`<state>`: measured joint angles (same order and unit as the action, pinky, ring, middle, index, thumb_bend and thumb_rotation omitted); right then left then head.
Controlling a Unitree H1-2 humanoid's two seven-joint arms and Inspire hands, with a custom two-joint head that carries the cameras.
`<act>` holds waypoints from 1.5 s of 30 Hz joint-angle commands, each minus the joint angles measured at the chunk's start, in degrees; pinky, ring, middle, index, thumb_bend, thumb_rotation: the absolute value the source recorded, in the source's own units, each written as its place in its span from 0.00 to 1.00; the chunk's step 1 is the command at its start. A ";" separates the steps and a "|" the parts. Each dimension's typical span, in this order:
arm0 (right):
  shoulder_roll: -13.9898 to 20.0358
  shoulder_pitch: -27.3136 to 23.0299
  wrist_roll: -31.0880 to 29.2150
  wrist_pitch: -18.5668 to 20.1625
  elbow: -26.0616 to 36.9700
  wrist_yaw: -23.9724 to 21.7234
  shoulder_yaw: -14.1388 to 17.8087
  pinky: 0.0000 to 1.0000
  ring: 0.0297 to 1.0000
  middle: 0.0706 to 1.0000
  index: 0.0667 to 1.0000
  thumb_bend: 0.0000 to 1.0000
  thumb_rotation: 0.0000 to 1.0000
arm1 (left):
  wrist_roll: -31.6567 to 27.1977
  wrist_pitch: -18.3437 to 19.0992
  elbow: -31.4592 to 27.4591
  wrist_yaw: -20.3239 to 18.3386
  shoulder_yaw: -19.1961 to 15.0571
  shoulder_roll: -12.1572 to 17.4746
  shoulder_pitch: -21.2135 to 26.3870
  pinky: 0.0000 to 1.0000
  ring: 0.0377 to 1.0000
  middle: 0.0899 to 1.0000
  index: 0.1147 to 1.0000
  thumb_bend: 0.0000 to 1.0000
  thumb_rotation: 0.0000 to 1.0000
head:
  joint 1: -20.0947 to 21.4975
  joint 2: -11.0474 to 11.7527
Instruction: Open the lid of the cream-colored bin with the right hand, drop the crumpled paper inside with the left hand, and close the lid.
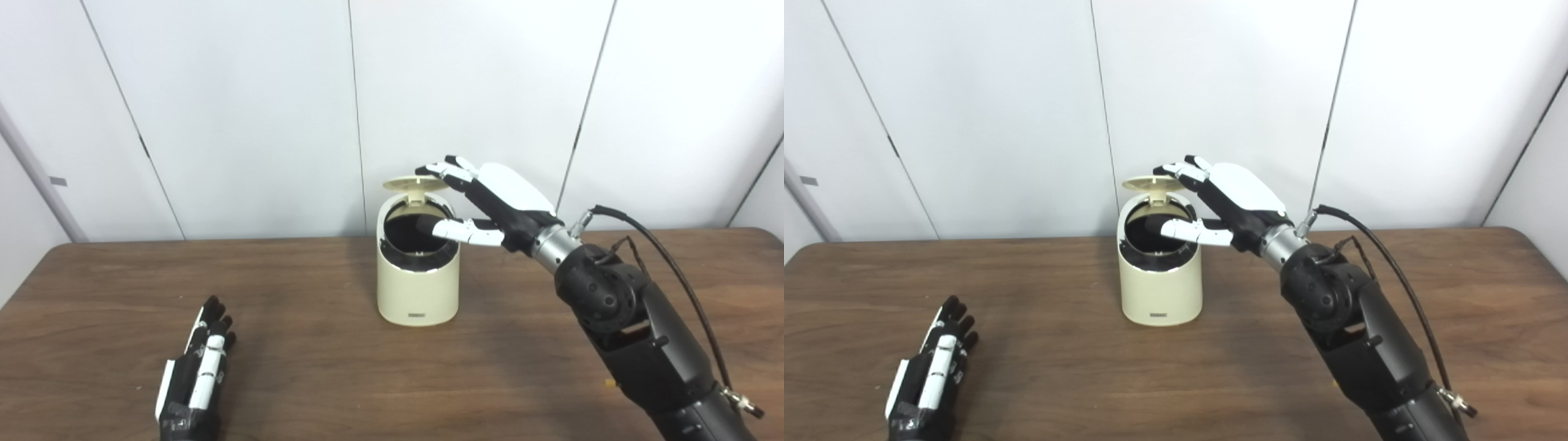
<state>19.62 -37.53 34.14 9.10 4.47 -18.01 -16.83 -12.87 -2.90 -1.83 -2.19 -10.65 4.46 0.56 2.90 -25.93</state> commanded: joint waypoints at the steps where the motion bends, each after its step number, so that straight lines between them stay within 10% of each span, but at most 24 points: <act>1: 1.33 -1.74 0.08 -1.07 2.62 -0.53 0.78 0.94 1.00 0.92 0.88 0.62 1.00 | 0.31 -1.28 0.88 0.06 0.41 -0.61 -0.62 0.98 0.99 1.00 1.00 0.49 0.69 | 0.04 -0.09; 45: 2.53 3.95 14.28 -8.09 1.72 -0.55 -4.93 1.00 1.00 0.94 0.88 0.60 1.00 | -0.29 -1.40 1.27 0.28 0.32 -1.63 -0.06 1.00 0.98 0.99 1.00 0.50 0.64 | -0.74 -1.12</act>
<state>21.20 -32.32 47.97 3.02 5.76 -19.26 -21.47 -13.13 -3.08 -1.81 -2.09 -10.74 3.76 0.67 2.11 -26.98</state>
